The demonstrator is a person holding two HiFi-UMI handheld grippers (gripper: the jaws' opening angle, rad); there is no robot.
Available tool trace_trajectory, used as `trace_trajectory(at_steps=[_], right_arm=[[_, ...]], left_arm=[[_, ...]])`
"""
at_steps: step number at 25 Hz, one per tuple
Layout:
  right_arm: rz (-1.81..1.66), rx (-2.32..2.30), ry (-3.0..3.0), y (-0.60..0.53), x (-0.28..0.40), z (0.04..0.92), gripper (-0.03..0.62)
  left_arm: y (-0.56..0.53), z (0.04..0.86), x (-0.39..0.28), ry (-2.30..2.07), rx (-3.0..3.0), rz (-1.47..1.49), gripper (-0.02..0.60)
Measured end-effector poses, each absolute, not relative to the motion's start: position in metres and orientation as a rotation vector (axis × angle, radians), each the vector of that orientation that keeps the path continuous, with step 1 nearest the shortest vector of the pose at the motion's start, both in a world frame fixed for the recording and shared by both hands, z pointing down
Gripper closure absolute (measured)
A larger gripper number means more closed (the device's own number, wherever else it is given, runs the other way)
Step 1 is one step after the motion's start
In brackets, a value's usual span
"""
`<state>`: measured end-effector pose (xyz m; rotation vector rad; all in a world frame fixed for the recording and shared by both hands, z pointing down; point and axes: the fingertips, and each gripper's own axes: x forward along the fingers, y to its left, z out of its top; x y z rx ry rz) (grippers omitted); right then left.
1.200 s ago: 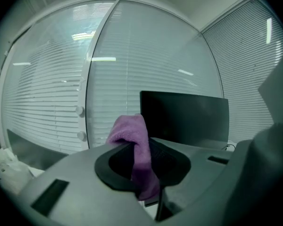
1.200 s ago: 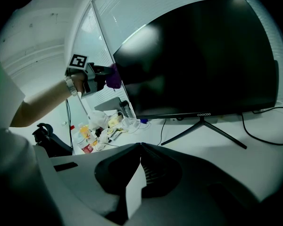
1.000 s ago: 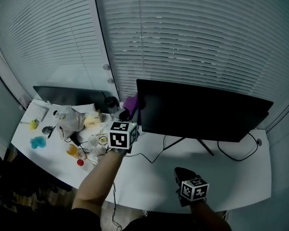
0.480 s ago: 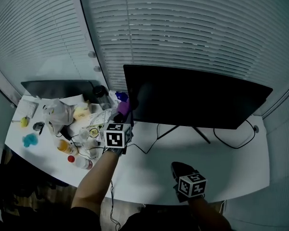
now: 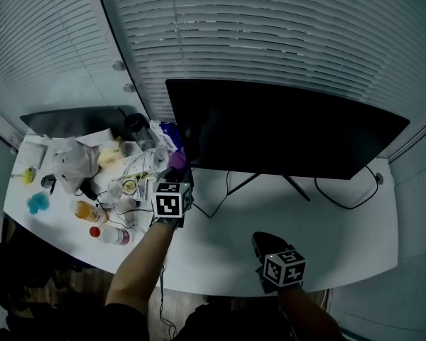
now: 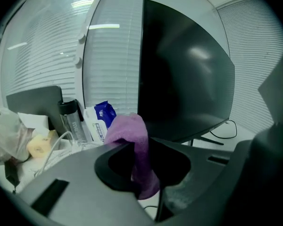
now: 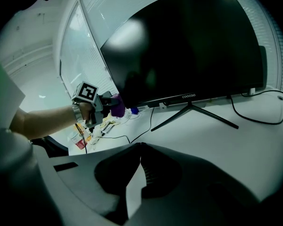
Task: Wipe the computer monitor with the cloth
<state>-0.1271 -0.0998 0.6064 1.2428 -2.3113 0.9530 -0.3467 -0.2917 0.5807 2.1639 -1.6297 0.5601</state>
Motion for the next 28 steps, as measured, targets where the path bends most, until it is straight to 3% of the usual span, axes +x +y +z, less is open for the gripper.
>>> trace_trajectory(at_steps=[13, 28], right_arm=[[0.996, 1.238, -2.283, -0.113, -0.111, 0.627, 0.569], [0.955, 1.275, -2.307, -0.124, -0.09, 0.613, 0.57]], left_arm=[[-0.283, 0.633, -0.343, -1.594, 2.087, 0.639, 0.511], [-0.243, 0.624, -0.328, -1.569, 2.117, 0.63, 0.511]])
